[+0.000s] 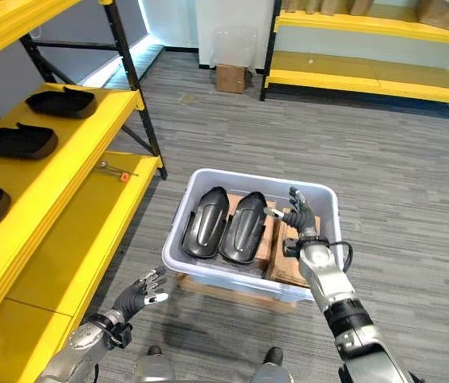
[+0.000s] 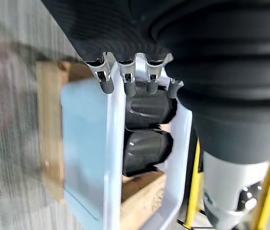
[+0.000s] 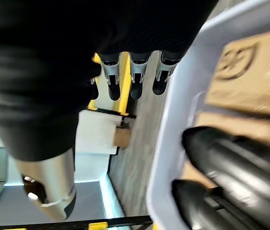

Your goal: Move parts from the plastic box to the shelf.

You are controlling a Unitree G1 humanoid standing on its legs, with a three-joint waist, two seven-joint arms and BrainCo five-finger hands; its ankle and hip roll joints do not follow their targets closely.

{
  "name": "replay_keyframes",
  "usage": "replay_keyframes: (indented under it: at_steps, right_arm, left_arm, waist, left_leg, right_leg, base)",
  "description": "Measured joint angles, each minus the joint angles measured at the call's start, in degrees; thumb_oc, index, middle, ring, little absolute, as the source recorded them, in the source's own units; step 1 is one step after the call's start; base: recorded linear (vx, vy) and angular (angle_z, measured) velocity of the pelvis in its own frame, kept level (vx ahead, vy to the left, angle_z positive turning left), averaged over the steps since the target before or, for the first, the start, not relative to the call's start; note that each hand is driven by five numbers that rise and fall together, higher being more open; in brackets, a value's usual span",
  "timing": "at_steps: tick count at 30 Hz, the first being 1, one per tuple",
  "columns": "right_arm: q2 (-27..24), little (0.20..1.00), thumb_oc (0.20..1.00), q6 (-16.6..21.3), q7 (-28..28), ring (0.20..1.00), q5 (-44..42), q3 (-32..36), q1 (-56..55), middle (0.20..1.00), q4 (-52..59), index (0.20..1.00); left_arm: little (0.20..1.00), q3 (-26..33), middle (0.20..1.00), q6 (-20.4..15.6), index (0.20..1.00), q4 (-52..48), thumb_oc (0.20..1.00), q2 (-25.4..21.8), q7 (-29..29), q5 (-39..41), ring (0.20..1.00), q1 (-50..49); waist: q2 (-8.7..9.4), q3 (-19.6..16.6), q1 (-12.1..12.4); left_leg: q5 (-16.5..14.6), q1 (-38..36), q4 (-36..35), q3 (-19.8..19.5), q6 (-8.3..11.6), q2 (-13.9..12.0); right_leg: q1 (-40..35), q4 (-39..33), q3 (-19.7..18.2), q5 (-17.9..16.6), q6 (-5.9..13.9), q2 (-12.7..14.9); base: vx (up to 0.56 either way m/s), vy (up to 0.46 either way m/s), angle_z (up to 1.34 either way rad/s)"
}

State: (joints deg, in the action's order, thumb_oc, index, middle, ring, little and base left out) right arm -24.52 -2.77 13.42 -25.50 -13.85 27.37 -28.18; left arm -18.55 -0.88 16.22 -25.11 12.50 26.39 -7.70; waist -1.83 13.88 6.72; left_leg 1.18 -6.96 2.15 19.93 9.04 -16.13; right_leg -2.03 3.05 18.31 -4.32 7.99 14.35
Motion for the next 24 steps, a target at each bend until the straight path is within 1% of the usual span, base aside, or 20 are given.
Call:
replay_keyframes:
  at_steps: [2, 6, 8, 11, 12, 14, 15, 16, 18, 22, 24]
  right_arm:
    - [0.0, 1.000, 1.000, 0.0, -0.3, 1.000, -0.2, -0.1, 1.2, 1.000, -0.4, 1.000]
    - [1.2, 1.000, 1.000, 0.0, -1.7, 1.000, -0.3, -0.7, 5.1, 1.000, -0.3, 1.000]
    - [1.5, 1.000, 1.000, -0.3, -1.2, 1.000, -0.3, -0.9, 6.8, 1.000, -0.2, 1.000]
    - [1.7, 1.000, 1.000, -2.6, 4.4, 1.000, -0.3, -1.1, 8.6, 1.000, -0.5, 1.000]
    - [1.9, 1.000, 1.000, -2.9, 7.2, 1.000, -0.2, -0.6, 10.2, 1.000, -4.1, 1.000]
    - [1.9, 1.000, 1.000, -4.2, 9.6, 1.000, -0.1, 0.1, 11.3, 1.000, -8.1, 1.000]
    - [1.9, 1.000, 1.000, -4.6, 10.0, 1.000, -0.1, 0.0, 12.2, 1.000, -9.3, 1.000]
    - [1.9, 1.000, 1.000, -5.2, 10.4, 1.000, -0.1, -0.3, 13.6, 1.000, -10.5, 1.000]
    - [2.0, 1.000, 1.000, -6.1, 11.2, 1.000, -0.1, -1.0, 13.9, 1.000, -11.8, 1.000]
    - [2.2, 1.000, 1.000, -6.3, 12.4, 1.000, -0.1, -1.4, 14.1, 1.000, -12.0, 1.000]
    - [2.1, 1.000, 1.000, -6.2, 13.6, 1.000, 0.2, -1.6, 16.5, 1.000, -12.1, 1.000]
  left_arm:
    - [1.000, -0.6, 1.000, 0.0, 1.000, 0.1, 1.000, -0.2, -0.1, 0.1, 1.000, 0.2]
    - [1.000, -2.5, 1.000, 0.0, 1.000, 0.8, 1.000, -0.5, -0.7, 0.1, 1.000, 1.7]
    - [1.000, -2.9, 1.000, 0.0, 1.000, 1.1, 1.000, -0.5, -1.5, 0.8, 1.000, 2.7]
    - [1.000, -3.7, 1.000, 0.0, 1.000, 1.0, 1.000, -0.5, -1.6, 1.7, 1.000, 4.3]
    - [1.000, -4.2, 1.000, 0.0, 1.000, 1.0, 1.000, -0.5, -1.8, 1.8, 1.000, 5.2]
    - [1.000, -5.2, 1.000, -0.1, 1.000, 1.0, 1.000, -0.6, -2.2, 2.6, 1.000, 6.3]
    - [1.000, -5.8, 1.000, -0.3, 1.000, 1.0, 1.000, -0.6, -2.8, 3.1, 1.000, 7.3]
    - [1.000, -6.4, 1.000, -0.4, 1.000, 1.1, 1.000, -0.6, -3.1, 3.8, 1.000, 8.7]
    - [1.000, -6.7, 1.000, -0.7, 1.000, 1.3, 1.000, -0.4, -4.0, 4.6, 1.000, 10.8]
    - [1.000, -6.6, 1.000, -1.2, 1.000, 1.4, 1.000, -0.6, -4.3, 6.6, 1.000, 12.0]
    - [1.000, -6.7, 1.000, -1.1, 1.000, 1.4, 1.000, -0.5, -4.3, 6.8, 1.000, 13.5]
  waist:
    - [0.05, 0.0, 0.6]
    - [-0.07, 0.3, 0.7]
    - [-0.38, 1.5, 0.9]
    - [-1.02, 4.2, 1.1]
    - [-1.17, 5.4, 1.3]
    - [-1.58, 6.8, 2.2]
    - [-1.62, 7.8, 2.2]
    - [-2.01, 9.5, 2.1]
    - [-2.40, 11.6, 2.3]
    - [-2.40, 13.3, 2.4]
    - [-2.44, 14.6, 2.3]
  left_leg:
    - [0.1, 0.0, 0.1, -0.1, 0.18, 0.3]
    - [0.2, 1.9, 1.0, -0.6, 0.28, 0.4]
    - [0.2, 2.3, 1.5, -1.3, 0.30, 0.4]
    - [0.1, 4.1, 2.9, -1.8, 0.14, 0.7]
    - [0.1, 5.4, 3.7, -2.1, 0.12, 0.8]
    - [0.2, 7.1, 4.8, -2.4, 0.04, 0.9]
    - [0.0, 8.7, 5.7, -2.8, -0.21, 1.0]
    - [0.1, 9.8, 6.3, -3.1, -0.38, 1.1]
    - [0.2, 10.5, 6.6, -3.2, -0.77, 1.2]
    - [0.2, 11.4, 7.5, -3.4, -0.71, 1.3]
    - [-0.1, 14.3, 9.3, -3.8, -0.83, 1.2]
  right_leg:
    - [-0.1, 0.0, 0.0, -0.1, 0.13, 0.4]
    - [0.9, 0.6, 0.7, -0.1, 0.15, 0.8]
    - [1.2, 1.1, 0.8, -0.1, 0.14, 1.0]
    - [2.1, 2.1, 1.4, -0.1, 0.11, 1.8]
    - [3.2, 2.9, 1.4, -0.1, 0.07, 2.2]
    - [4.7, 3.7, 1.3, -0.3, -0.02, 2.5]
    - [6.0, 4.3, 1.3, -0.4, -0.08, 2.9]
    - [6.9, 4.6, 1.3, -0.6, -0.23, 3.1]
    - [7.5, 5.1, 1.3, -0.7, -0.38, 3.3]
    - [8.0, 5.5, 1.5, -0.7, -0.38, 3.6]
    - [10.7, 7.0, 1.4, -0.7, -0.52, 4.0]
  base:
    - [0.00, 0.045, 0.05]
    - [-0.02, 0.060, 0.09]
    - [-0.04, 0.054, 0.10]
    - [-0.09, 0.067, 0.12]
    - [-0.14, 0.073, 0.07]
    - [-0.15, 0.084, 0.05]
    - [-0.09, 0.058, 0.07]
    - [-0.09, 0.051, 0.08]
    - [-0.08, 0.038, 0.04]
    - [-0.10, 0.037, 0.04]
    - [-0.11, 0.030, 0.02]
